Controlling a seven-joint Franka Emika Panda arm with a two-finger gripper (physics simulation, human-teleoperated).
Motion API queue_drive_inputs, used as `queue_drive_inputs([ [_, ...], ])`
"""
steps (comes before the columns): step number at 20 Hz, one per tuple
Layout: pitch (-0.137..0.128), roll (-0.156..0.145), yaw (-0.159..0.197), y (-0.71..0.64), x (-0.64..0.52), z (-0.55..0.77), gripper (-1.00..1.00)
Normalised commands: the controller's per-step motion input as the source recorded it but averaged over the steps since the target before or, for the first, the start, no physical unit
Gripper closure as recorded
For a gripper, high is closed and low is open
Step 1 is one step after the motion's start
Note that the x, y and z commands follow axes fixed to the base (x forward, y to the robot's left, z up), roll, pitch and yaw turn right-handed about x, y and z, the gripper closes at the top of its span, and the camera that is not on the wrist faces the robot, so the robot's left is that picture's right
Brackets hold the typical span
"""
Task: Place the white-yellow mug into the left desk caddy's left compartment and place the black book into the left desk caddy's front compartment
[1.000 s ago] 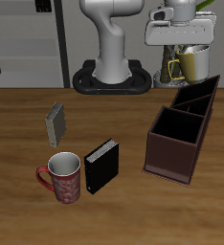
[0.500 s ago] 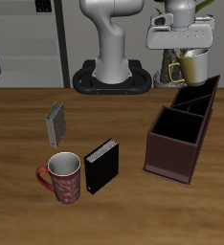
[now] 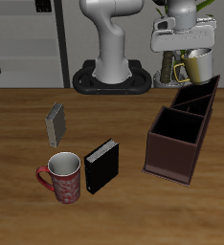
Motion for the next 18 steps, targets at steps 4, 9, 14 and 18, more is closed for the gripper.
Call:
queue_drive_inputs([
  [4, 0.003, 0.028, 0.021, 0.09, -0.09, -0.05, 1.00],
  [9, -0.009, 0.016, 0.000, 0.04, -0.13, -0.07, 1.00],
  [14, 0.035, -0.033, -0.020, 0.03, -0.10, -0.19, 1.00],
  [18, 0.002, -0.001, -0.019, 0.06, -0.13, -0.06, 1.00],
])
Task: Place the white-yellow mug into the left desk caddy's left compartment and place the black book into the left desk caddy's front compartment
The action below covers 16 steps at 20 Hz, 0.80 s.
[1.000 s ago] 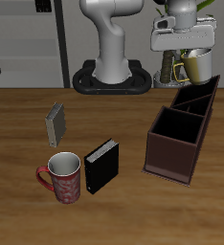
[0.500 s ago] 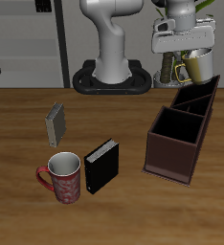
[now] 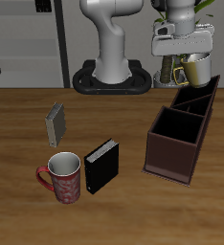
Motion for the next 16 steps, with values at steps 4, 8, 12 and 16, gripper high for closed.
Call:
queue_drive_inputs([
  [4, 0.038, 0.027, 0.027, 0.07, 0.10, -0.14, 1.00],
  [8, 0.023, -0.005, 0.013, -0.01, 0.08, -0.12, 1.00],
  [12, 0.017, 0.006, 0.032, 0.01, 0.03, -0.16, 1.00],
  [16, 0.060, 0.001, 0.009, 0.00, 0.04, -0.26, 1.00],
])
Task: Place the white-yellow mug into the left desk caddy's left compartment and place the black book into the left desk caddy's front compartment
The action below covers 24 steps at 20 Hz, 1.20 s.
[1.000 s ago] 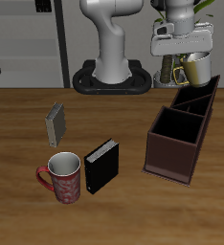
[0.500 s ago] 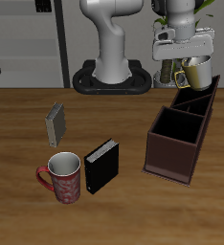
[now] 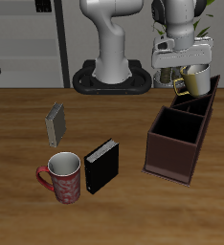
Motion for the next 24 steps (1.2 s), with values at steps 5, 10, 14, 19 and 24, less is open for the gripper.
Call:
queue_drive_inputs([
  [5, 0.016, 0.024, 0.017, 0.08, -0.02, -0.13, 1.00],
  [10, 0.033, 0.055, 0.002, 0.08, 0.04, -0.20, 1.00],
  [14, 0.028, 0.141, -0.015, 0.12, 0.02, -0.20, 1.00],
  [19, 0.045, 0.089, -0.039, 0.06, 0.08, -0.25, 1.00],
  [24, 0.026, 0.043, -0.028, 0.05, -0.01, -0.16, 1.00],
])
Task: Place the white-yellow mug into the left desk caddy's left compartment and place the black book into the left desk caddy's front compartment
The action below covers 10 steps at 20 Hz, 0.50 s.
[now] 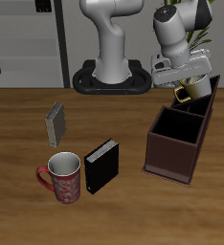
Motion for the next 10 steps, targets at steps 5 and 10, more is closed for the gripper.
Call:
queue_drive_inputs([
  [5, 0.154, 0.068, -0.020, 0.08, 0.01, -0.32, 1.00],
  [10, 0.120, 0.092, -0.053, 0.07, -0.03, -0.10, -1.00],
])
